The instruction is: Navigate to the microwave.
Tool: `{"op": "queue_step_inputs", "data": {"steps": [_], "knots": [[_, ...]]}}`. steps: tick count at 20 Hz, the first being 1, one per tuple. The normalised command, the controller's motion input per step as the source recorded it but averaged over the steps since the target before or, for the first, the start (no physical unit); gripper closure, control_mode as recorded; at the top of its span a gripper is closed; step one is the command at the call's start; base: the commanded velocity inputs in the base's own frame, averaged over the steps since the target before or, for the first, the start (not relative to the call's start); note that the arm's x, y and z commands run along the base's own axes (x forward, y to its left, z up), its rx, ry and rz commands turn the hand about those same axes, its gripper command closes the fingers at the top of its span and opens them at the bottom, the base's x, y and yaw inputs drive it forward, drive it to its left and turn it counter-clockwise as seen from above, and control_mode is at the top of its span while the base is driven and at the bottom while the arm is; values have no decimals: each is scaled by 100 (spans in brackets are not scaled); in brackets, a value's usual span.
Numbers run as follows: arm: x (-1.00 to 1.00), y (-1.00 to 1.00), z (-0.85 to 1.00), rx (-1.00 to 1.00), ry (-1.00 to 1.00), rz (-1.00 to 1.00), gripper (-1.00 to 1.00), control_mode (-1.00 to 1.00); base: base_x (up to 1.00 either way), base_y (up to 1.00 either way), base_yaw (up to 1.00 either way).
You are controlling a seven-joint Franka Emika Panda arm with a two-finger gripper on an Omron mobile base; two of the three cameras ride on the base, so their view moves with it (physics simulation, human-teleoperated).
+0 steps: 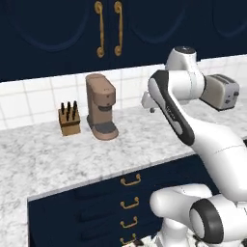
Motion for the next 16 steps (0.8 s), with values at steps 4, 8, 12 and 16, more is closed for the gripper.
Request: {"op": "queue_step_inputs", "data": {"steps": [4, 8, 12, 16], "knots": [[0, 0, 0, 0, 0, 0, -100, 100, -15, -21, -79], [0, 0, 0, 0, 0, 0, -100, 100, 0, -29, -85], [0, 0, 0, 0, 0, 0, -100, 100, 0, -29, -87], [0, 0, 0, 0, 0, 0, -100, 100, 5, -23, -86]]}}
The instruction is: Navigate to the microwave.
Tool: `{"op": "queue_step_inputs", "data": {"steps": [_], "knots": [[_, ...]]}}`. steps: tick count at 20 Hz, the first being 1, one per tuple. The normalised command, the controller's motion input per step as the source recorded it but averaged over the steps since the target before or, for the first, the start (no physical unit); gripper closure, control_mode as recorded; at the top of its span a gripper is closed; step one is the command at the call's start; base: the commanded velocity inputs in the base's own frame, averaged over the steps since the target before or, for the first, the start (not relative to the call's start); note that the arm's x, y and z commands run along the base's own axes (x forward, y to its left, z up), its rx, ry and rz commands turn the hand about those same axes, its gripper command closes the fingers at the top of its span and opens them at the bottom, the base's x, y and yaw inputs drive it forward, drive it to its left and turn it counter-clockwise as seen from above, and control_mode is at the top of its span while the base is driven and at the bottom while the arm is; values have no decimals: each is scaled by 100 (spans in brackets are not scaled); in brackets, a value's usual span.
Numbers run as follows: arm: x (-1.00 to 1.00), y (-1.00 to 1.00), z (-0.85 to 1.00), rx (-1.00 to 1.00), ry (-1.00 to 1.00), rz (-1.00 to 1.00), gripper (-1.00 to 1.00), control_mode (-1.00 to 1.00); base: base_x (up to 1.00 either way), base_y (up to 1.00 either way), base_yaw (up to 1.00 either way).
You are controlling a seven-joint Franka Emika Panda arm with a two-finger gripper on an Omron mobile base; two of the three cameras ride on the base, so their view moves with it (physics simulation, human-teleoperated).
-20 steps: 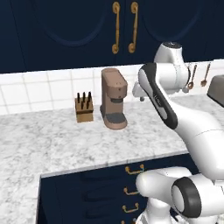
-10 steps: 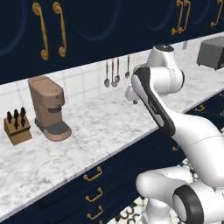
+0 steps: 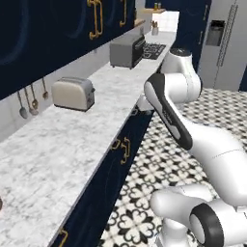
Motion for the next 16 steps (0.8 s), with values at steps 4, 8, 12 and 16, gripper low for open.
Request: {"op": "queue_step_inputs", "data": {"steps": [4, 8, 12, 16], "knots": [[0, 0, 0, 0, 0, 0, -100, 100, 24, -14, -83], [0, 0, 0, 0, 0, 0, -100, 100, 41, -14, -77], [0, 0, 0, 0, 0, 0, -100, 100, 63, -34, -67], [0, 0, 0, 0, 0, 0, -100, 100, 98, -71, -47]]}}
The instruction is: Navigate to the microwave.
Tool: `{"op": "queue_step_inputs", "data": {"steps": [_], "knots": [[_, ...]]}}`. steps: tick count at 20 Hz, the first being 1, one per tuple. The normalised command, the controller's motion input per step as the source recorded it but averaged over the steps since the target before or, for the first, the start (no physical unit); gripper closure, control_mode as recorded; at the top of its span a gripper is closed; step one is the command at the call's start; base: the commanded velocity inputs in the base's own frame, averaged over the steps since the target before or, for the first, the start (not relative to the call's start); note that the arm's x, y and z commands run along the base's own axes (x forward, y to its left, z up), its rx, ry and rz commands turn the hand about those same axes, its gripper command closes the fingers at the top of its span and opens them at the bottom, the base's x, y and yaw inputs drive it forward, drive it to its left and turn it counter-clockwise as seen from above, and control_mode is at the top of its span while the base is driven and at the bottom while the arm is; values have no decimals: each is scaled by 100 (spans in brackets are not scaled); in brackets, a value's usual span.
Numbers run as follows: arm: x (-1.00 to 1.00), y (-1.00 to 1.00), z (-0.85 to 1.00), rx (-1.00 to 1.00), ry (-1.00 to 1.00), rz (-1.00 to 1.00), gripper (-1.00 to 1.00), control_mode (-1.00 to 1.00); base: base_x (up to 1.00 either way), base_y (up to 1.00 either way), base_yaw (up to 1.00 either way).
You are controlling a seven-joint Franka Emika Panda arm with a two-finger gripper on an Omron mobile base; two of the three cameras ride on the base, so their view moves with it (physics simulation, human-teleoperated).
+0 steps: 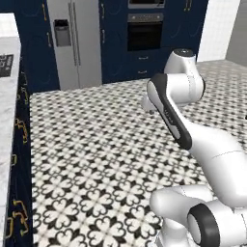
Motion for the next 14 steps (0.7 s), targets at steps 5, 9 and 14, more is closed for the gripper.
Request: {"op": "queue_step_inputs", "data": {"steps": [5, 9, 14], "knots": [[0, 0, 0, 0, 0, 0, -100, 100, 100, -99, -21], [0, 0, 0, 0, 0, 0, -100, 100, 100, -100, -6], [0, 0, 0, 0, 0, 0, -100, 100, 100, -91, -1]]}}
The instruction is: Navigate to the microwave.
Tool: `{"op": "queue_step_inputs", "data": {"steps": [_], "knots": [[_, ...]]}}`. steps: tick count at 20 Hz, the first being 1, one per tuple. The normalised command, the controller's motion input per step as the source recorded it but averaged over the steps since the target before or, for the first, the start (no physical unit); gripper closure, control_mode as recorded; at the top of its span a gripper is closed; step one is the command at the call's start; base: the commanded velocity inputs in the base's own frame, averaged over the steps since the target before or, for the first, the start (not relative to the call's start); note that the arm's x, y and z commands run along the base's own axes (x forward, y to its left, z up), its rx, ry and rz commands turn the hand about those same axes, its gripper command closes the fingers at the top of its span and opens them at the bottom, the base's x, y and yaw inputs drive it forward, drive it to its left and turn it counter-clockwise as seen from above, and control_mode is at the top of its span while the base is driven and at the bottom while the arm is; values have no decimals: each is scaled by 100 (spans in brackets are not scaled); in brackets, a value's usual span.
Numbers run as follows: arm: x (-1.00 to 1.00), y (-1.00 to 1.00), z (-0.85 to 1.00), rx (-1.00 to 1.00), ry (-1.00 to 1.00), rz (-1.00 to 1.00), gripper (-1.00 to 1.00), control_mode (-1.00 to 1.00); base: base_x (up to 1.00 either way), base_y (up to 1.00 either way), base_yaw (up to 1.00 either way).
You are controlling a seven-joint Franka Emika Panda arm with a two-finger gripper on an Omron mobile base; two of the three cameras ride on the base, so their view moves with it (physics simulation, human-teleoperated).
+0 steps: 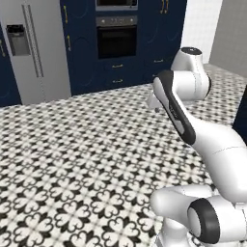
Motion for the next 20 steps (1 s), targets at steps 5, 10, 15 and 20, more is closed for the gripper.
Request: {"op": "queue_step_inputs", "data": {"steps": [5, 10, 15, 20], "knots": [[0, 0, 0, 0, 0, 0, -100, 100, 100, -90, 0], [0, 0, 0, 0, 0, 0, -100, 100, 100, -81, 0], [0, 0, 0, 0, 0, 0, -100, 100, 100, -51, -1], [0, 0, 0, 0, 0, 0, -100, 100, 100, -19, 9]]}}
